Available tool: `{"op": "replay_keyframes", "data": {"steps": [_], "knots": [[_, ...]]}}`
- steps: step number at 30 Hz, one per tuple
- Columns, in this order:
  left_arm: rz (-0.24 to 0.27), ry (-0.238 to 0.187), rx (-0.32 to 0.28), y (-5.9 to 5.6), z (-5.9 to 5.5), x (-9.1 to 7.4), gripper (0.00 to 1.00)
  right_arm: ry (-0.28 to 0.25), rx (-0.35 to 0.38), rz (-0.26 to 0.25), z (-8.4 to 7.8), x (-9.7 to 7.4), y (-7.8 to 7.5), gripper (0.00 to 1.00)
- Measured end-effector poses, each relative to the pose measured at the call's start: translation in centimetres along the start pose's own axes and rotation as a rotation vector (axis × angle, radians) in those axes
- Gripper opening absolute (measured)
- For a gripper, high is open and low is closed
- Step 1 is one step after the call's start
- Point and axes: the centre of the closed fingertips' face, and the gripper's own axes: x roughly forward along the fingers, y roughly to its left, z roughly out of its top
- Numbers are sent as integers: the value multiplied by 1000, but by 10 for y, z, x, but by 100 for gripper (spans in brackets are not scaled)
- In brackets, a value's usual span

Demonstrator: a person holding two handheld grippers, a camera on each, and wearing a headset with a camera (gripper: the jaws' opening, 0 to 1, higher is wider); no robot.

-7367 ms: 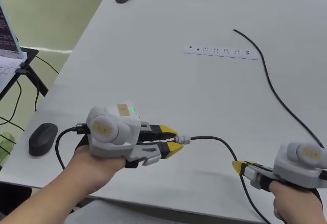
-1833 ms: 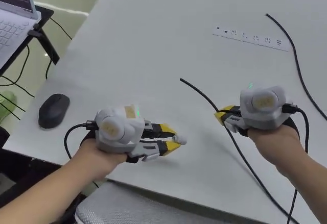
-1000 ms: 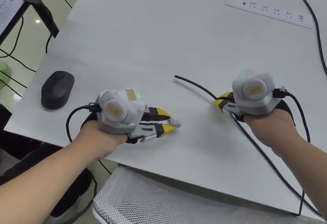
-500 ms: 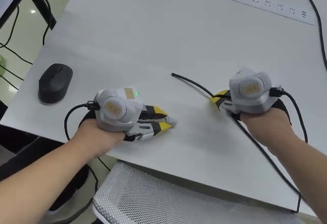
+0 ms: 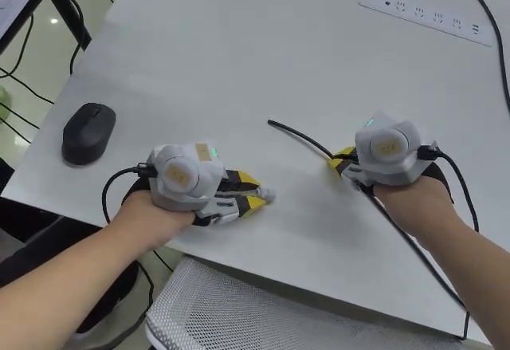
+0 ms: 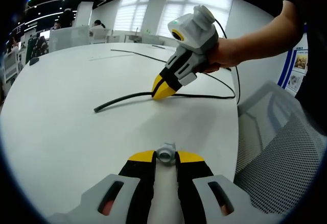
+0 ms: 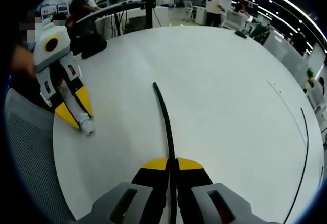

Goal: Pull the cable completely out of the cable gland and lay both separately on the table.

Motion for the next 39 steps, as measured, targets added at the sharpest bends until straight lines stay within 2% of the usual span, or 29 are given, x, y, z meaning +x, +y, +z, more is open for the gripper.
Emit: {"op": "replay_keyframes", "data": {"steps": [10,18,27,32,37,39], "knots": [[8,28,17,0,-8,0,16,-2,-14,-8,0,1,-4,4],[19,32,-3,-1,-9,-3,16,-47,-2,-3,9,-11,-6,10],[40,32,-16,-2,-7,-3,20,-83,4,-13,9,-39,-4,13],[69,25,-24,0,-5,-7,25,-119,6,-22,6,-58,-7,17],[95,5,-48,-1,2,-17,25,-170,37,-22,5,-82,-4,23],[107,-13,-61,-2,7,-22,26,-180,33,-31,2,-90,-4,30]]}}
